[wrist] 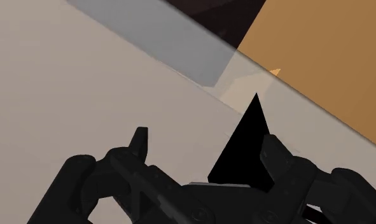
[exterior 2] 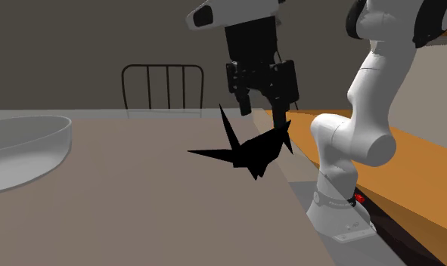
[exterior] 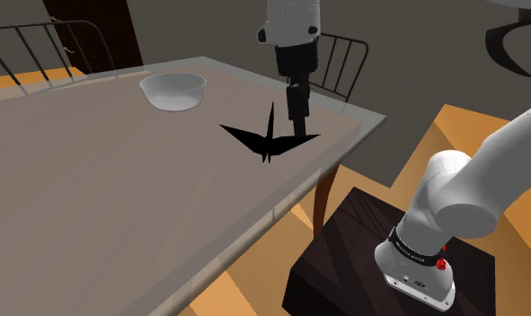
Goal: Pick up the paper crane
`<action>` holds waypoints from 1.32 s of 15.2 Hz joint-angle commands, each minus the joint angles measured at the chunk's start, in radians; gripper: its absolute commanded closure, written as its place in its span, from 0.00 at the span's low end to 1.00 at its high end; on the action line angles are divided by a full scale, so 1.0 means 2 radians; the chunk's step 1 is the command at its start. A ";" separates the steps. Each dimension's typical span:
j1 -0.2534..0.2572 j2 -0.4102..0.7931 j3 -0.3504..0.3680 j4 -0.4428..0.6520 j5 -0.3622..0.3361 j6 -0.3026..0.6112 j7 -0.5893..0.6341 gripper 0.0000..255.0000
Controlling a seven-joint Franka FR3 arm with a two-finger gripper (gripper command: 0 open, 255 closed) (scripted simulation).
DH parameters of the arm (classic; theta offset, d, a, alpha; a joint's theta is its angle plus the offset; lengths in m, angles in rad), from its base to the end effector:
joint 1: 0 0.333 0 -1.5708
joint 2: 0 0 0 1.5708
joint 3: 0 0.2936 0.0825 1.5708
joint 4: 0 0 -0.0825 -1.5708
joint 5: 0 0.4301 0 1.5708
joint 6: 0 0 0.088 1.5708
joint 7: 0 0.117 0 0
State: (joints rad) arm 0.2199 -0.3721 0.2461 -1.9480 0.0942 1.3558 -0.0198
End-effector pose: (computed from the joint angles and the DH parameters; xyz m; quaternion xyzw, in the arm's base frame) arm 0.4025 0.2324 0.5772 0.9662 0.2307 -0.1128 0.0218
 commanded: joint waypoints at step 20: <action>0.023 0.040 0.034 0.002 -0.003 0.027 -0.001 1.00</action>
State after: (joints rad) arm 0.2652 -0.2924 0.3145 -1.9439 0.0873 1.4097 -0.0223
